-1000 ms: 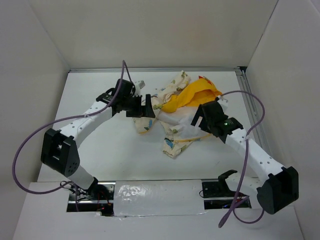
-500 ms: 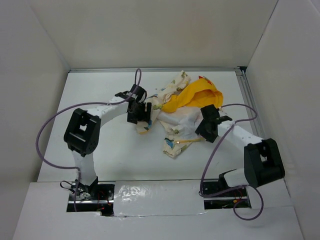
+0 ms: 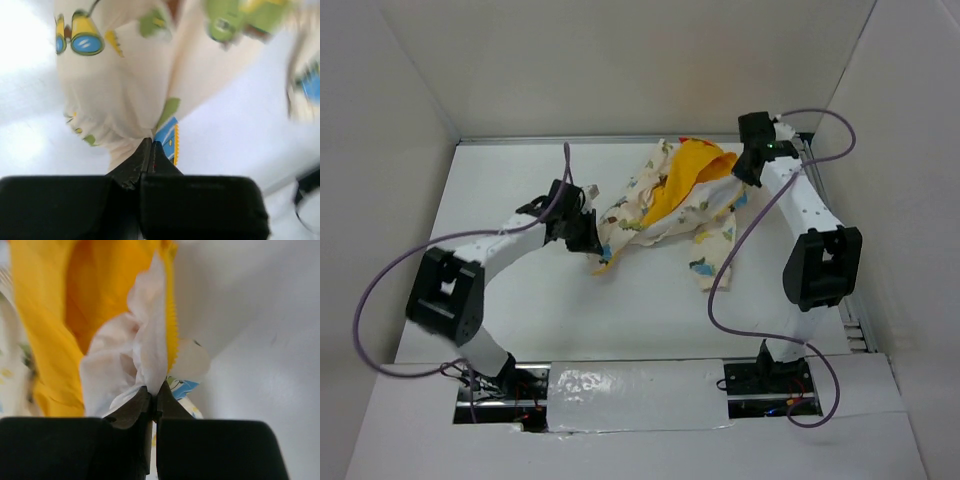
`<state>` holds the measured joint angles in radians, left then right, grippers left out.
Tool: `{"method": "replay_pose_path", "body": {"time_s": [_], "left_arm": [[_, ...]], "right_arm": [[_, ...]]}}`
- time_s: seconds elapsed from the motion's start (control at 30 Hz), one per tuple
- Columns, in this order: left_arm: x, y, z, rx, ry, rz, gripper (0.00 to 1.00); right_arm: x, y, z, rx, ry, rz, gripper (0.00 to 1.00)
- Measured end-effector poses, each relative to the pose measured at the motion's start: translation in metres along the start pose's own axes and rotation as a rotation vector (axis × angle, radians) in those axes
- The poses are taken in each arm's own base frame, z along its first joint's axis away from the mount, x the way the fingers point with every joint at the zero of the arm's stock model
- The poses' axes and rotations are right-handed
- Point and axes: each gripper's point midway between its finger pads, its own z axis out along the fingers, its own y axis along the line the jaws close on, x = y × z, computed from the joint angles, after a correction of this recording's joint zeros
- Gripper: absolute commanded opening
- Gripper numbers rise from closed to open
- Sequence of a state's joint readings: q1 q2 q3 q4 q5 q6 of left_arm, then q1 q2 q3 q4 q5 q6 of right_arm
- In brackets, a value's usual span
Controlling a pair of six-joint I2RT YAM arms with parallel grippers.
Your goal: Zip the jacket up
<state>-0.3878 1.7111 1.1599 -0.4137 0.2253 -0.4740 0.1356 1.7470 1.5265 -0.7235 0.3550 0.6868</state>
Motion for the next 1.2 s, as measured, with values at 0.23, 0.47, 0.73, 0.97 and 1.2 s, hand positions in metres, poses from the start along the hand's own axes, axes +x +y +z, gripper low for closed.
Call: {"method": "replay_pose_path", "body": {"time_s": [0.23,0.47,0.73,0.97,1.2], "left_arm": [[0.057,-0.074,-0.082,0.448,-0.055,0.115,0.00],[0.118,-0.096,-0.111,0.585,0.032,0.118,0.26],[0.148,-0.074,-0.082,0.378,0.177,-0.013,0.99],[0.126,-0.069,-0.090,0.253,0.101,-0.052,0.99],[0.107,-0.078,-0.114,0.283,-0.016,-0.025,0.99]], "right_arm": [[-0.090,0.029,-0.050,-0.046,-0.174,-0.083,0.00],[-0.108,0.030,-0.077,-0.054,-0.168,-0.217,0.09],[-0.009,0.005,-0.030,0.126,0.053,-0.454,0.20],[0.058,0.045,-0.051,0.085,0.079,-0.645,0.27],[0.188,0.080,-0.089,-0.196,0.226,-0.843,0.70]]}}
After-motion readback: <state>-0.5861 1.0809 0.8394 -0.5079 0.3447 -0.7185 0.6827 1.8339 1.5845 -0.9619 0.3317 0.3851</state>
